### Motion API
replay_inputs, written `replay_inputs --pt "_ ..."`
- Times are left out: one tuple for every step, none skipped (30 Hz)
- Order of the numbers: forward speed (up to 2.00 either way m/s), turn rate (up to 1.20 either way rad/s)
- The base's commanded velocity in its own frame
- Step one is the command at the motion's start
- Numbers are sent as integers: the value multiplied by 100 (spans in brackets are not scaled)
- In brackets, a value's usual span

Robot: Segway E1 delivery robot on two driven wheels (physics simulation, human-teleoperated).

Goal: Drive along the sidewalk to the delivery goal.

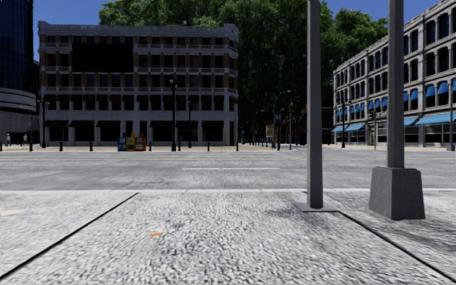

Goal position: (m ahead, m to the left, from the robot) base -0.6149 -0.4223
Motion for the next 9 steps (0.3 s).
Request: replay_inputs --pt "0 0" --pt "0 0" --pt "0 0" --pt "0 0" --pt "0 0" --pt "0 0" --pt "0 0" --pt "0 0" --pt "0 0"
